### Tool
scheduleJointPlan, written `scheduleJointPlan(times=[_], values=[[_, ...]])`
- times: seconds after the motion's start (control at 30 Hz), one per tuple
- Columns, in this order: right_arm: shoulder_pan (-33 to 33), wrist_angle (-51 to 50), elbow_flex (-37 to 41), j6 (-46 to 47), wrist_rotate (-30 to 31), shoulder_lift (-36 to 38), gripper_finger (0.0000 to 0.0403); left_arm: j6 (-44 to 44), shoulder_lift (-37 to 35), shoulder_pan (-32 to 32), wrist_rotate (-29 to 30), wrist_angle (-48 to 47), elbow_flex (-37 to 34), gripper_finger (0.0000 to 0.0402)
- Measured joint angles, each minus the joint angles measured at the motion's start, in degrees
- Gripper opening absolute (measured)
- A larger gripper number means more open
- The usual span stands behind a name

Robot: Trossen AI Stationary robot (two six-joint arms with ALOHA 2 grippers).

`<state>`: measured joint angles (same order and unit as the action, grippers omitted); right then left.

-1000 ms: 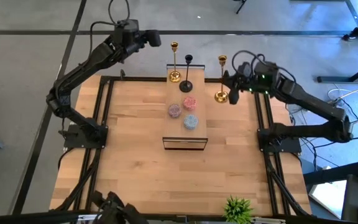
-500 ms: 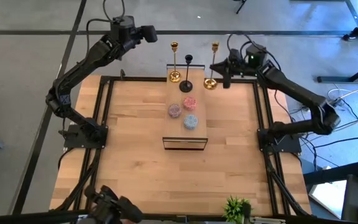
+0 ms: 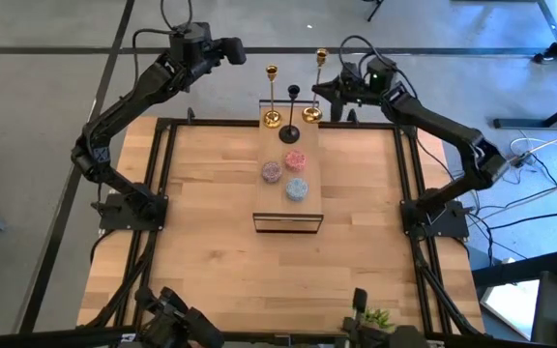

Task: Pick & Place candle stick holders
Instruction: Put the gold candle holder on the shelf

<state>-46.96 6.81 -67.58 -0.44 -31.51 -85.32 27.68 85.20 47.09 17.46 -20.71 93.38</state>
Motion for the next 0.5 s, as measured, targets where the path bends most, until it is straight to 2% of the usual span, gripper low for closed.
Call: scheduleJointPlan(times=[0.27,0.5], values=[[0.7,1.6,0.0,-3.8,5.3,-2.4,0.0014,0.0,0.0,0.0,-2.7,0.0,0.0,0.021],[2.0,4.3,0.0,-4.8,5.5,-2.4,0.0014,-1.5,0.0,0.0,-2.8,-0.3,0.0,0.021]])
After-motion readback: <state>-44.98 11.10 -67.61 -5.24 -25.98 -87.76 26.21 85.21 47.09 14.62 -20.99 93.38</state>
